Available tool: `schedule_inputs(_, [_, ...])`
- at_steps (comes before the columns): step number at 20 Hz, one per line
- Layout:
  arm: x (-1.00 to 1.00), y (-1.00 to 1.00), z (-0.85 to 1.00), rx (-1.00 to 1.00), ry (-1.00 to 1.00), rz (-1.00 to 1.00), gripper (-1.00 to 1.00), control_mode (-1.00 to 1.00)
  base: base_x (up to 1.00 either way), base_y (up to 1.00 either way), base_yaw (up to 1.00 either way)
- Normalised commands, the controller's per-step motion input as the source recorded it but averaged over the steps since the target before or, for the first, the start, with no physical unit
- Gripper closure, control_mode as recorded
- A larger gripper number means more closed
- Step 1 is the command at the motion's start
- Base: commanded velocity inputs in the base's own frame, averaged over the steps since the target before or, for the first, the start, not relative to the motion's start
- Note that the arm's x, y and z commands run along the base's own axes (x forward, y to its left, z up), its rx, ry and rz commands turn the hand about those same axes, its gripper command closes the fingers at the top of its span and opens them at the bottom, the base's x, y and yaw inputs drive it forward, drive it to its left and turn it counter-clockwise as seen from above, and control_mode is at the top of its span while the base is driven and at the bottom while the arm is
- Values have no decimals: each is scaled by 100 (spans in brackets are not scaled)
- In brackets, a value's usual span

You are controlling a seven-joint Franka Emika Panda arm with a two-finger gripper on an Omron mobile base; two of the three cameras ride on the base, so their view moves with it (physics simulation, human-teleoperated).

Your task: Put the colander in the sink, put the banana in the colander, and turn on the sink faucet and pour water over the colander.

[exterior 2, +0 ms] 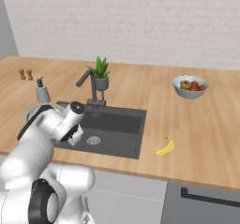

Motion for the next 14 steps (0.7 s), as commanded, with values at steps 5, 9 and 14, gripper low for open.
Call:
schedule_inputs(5, [57,-72,15,4,0,0,100,-100,0,0,0])
schedule_inputs(9, [59,-59,5,0,3,0,100,-100,0,0,0])
schedule_inputs(14, [51,-43,0,0,3,5,100,-100,0,0,0])
